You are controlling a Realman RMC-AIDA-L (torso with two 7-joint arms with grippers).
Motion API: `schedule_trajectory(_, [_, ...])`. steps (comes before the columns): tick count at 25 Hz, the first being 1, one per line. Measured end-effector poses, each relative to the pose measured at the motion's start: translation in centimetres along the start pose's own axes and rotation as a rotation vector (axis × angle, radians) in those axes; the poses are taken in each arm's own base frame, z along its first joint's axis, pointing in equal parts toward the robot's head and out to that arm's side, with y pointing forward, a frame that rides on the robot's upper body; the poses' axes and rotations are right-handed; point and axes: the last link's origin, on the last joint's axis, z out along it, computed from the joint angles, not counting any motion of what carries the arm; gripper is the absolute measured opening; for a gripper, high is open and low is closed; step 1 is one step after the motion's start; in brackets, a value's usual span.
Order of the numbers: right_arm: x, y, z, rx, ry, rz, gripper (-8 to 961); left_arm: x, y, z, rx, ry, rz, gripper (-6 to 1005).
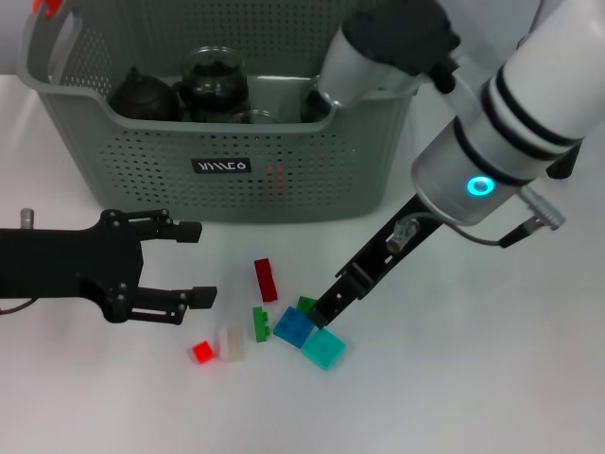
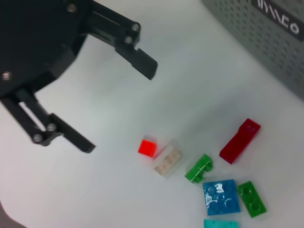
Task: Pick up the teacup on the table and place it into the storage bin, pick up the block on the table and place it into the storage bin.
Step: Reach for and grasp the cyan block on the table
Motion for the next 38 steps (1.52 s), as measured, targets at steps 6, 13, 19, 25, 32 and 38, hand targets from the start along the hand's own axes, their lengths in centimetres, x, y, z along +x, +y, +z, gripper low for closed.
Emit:
schedule_trajectory(6, [-0.2, -0.6, 2.1, -0.019, 0.045, 0.035, 944, -0.1, 0.1, 0.0, -0.003, 0.002, -0.002, 846])
schedule_trajectory(13, [-0.2, -0.1, 4.2, 0.011, 0.091, -0.009, 944, -0.1, 0.1, 0.1, -0.002, 0.003, -0.005, 846])
schedule_trajectory(19, [0.1, -0.4, 5.9, 0.027, 0.121, 0.008, 943, -0.2, 0.1, 0.1, -0.002, 0.004, -0.006, 846])
schedule_trajectory(25, [0.1, -0.4, 6.7, 0.038, 0.118, 0.015, 943, -0.2, 0.1, 0.2, -0.003, 0.004, -0.005, 846])
schedule_trajectory(32, [0.1, -0.4, 7.9, 0.049, 0.109, 0.009, 942, -0.2, 0.2, 0.2, -0.003, 0.005, 0.002, 846])
schedule_trajectory(38, [0.3, -0.2, 8.8, 0.081, 0.112, -0.037, 927, -0.2, 0.2, 0.3, -0.003, 0.006, 0.001, 846])
